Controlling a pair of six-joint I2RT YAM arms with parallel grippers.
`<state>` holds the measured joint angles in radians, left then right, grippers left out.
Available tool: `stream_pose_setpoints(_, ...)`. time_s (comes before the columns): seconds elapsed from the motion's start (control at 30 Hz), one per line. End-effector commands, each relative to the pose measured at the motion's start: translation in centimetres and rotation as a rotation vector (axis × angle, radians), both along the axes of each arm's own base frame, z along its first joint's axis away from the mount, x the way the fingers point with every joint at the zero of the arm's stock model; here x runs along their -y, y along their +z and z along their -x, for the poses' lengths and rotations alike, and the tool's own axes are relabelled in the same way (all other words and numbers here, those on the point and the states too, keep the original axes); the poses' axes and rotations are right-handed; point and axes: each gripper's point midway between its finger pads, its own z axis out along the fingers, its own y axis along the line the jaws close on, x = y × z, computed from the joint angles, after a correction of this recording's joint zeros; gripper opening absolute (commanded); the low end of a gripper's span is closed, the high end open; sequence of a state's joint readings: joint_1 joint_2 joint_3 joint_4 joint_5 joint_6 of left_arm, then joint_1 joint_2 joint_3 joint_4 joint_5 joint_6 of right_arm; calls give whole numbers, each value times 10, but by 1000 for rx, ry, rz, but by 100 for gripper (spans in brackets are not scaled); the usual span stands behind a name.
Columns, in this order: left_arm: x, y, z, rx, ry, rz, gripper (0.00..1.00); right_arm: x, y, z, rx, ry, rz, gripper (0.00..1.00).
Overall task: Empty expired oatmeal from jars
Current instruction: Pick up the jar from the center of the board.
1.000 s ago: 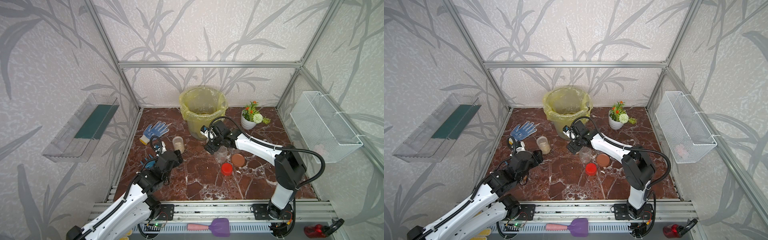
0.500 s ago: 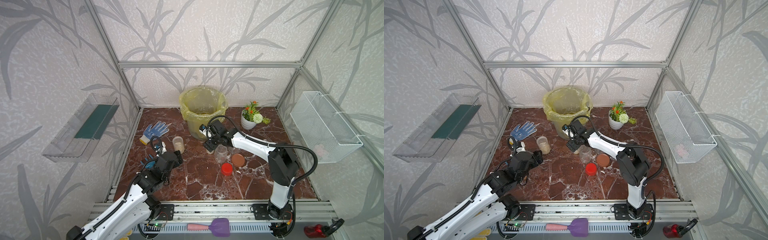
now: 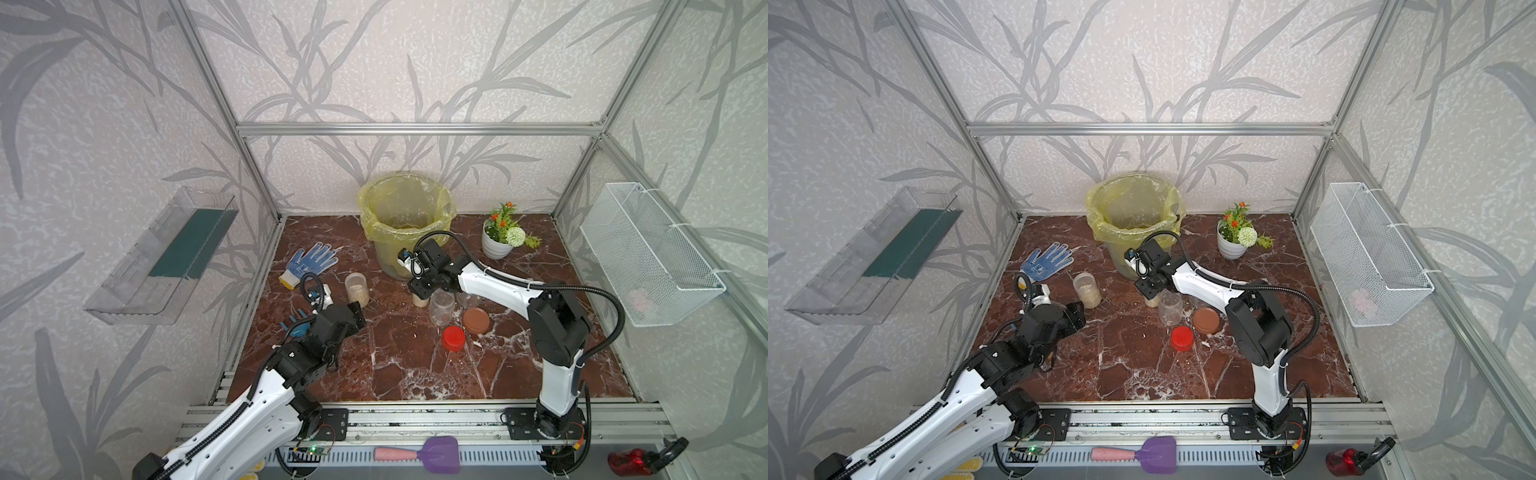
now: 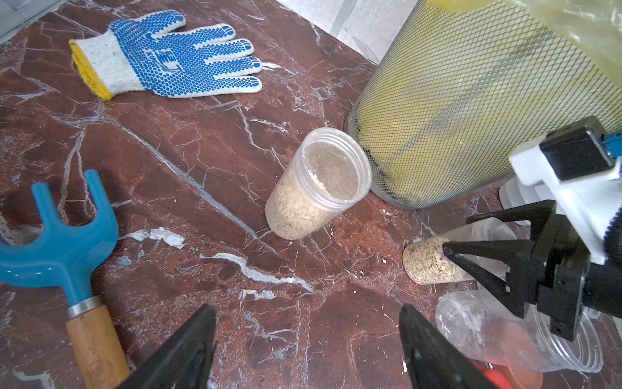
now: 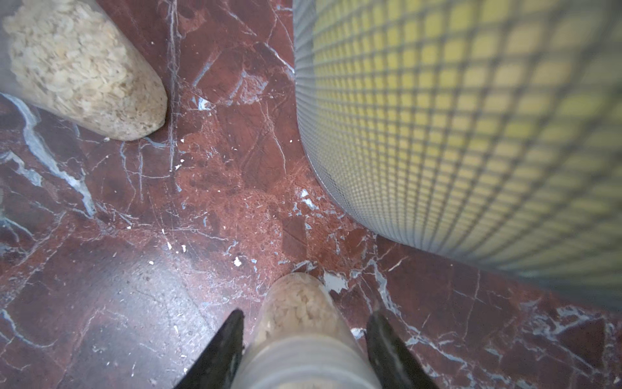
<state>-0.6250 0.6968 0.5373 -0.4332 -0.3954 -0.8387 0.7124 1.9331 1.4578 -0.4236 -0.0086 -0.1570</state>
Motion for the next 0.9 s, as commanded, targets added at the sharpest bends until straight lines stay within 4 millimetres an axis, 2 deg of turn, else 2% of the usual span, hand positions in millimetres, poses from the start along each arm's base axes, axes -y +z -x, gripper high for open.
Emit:
stream_pose_setpoints(0.0,-7,0,0,10,19,-29,83,-1,5,-4,-2,-3,-7,41)
stream_pose_setpoints(0.07,-6,1,-1,14,14,-34,83,-3,11,-3,-1,7,-25,34)
stream_pose_setpoints(0.17,-7,6,-1,25,5,-44,83,-10,27,0,1,24,-75,30)
stream_pose_setpoints(0.43,0,24,-4,91,-65,-67,83,-16,75,18,0,61,-196,26)
stream_pose_setpoints(0.6,15,34,-8,113,-148,-73,83,-15,99,35,-24,74,-260,25)
stream_pose_setpoints(0.67,23,39,-10,119,-189,-76,83,-13,100,43,-56,76,-272,25)
stream_pose_setpoints(0.7,25,40,-11,119,-199,-76,83,-10,113,49,-49,76,-293,25)
stream_pose_setpoints(0.87,49,51,-18,142,-315,-77,83,5,129,72,-92,57,-312,25)
